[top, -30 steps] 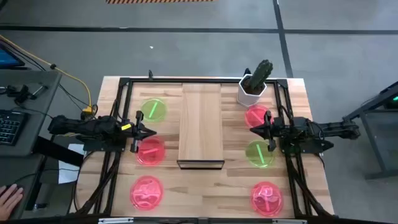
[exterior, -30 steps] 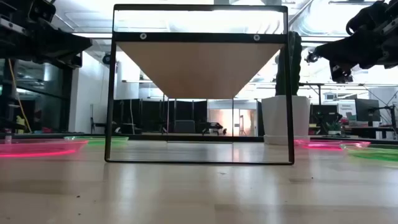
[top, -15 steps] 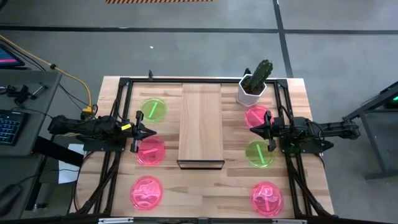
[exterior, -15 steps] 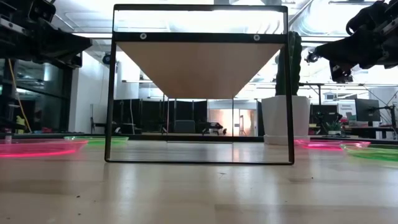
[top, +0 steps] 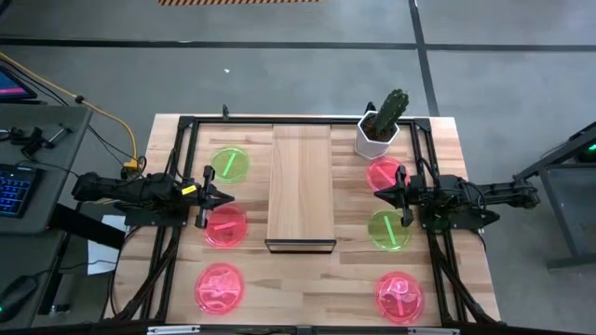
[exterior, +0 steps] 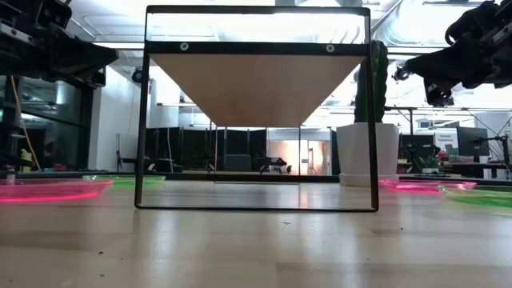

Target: Place and stack plates onto a shelf

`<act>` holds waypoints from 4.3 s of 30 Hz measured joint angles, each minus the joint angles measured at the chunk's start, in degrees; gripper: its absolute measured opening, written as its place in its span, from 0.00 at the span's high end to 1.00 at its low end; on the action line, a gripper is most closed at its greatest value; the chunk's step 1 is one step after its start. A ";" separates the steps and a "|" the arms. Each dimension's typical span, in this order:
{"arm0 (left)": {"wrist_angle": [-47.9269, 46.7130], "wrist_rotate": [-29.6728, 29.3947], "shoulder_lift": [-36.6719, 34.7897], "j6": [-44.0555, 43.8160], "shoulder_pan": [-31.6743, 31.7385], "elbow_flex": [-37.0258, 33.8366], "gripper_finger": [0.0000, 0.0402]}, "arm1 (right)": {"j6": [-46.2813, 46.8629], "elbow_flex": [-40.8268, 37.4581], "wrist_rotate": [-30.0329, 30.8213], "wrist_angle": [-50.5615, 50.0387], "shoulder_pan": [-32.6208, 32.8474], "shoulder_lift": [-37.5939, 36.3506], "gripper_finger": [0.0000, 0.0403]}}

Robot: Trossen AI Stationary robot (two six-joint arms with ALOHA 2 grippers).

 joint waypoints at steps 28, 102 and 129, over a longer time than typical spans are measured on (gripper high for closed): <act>0.02 0.01 0.00 0.00 0.01 0.00 1.00 | -0.02 0.00 0.00 0.00 0.00 0.00 1.00; 12.22 -18.58 9.95 -8.78 2.09 5.86 0.98 | 3.85 0.00 1.35 0.33 -0.07 0.00 1.00; -27.18 -19.52 69.47 -33.27 15.29 33.10 0.65 | 2.50 0.00 9.14 1.29 -0.07 0.00 1.00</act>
